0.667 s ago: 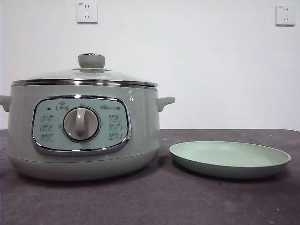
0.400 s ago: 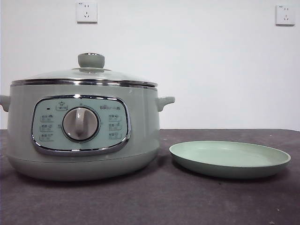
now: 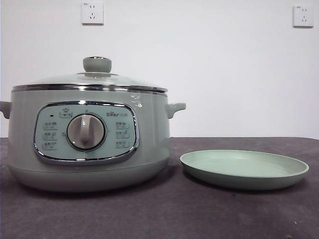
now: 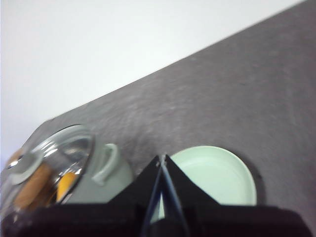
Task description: Take the corn out from the steamer,put the corn on the plate,close the lid
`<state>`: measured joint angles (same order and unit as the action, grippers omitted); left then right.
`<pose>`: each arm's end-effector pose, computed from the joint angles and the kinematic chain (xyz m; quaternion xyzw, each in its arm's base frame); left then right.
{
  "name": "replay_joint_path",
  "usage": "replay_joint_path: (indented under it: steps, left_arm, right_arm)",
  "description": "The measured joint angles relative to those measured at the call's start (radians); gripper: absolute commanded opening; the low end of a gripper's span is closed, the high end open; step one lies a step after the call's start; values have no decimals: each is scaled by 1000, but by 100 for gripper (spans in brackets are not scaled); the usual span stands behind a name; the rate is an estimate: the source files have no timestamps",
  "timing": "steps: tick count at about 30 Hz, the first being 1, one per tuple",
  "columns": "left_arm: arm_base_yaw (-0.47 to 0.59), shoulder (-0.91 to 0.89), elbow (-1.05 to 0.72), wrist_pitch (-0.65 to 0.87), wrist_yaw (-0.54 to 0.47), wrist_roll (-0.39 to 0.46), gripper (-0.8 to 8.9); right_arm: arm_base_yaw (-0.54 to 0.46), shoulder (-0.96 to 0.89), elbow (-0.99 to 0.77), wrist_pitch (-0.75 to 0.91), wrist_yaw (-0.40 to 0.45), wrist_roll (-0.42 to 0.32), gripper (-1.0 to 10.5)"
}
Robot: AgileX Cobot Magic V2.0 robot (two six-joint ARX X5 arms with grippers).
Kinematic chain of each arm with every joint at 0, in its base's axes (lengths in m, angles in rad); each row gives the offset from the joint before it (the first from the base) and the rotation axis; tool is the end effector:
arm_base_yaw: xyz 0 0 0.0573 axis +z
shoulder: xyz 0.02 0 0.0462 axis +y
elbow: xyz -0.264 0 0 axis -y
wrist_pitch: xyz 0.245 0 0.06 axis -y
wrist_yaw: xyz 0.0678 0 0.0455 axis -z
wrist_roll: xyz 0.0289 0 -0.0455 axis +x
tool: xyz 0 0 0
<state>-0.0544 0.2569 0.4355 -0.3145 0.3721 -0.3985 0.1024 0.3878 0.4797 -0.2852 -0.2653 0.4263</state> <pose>0.0883 -0.0153 0.2603 -0.2035 0.1075 -0.1937 0.9537 0.1066 0.0186 0.2672 0.2147 0.1325 0.1575 0.9548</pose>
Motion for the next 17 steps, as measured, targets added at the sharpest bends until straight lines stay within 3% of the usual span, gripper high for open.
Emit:
replay_joint_path:
  steps: [10,17]
  left_arm:
    - [0,339,287,-177,167,190,-7]
    - [0,520,451,-299,182,297,3]
  right_arm:
    - [0,339,356,-271,-180,-212,1]
    - [0,494,484,-404,-206,-362,52]
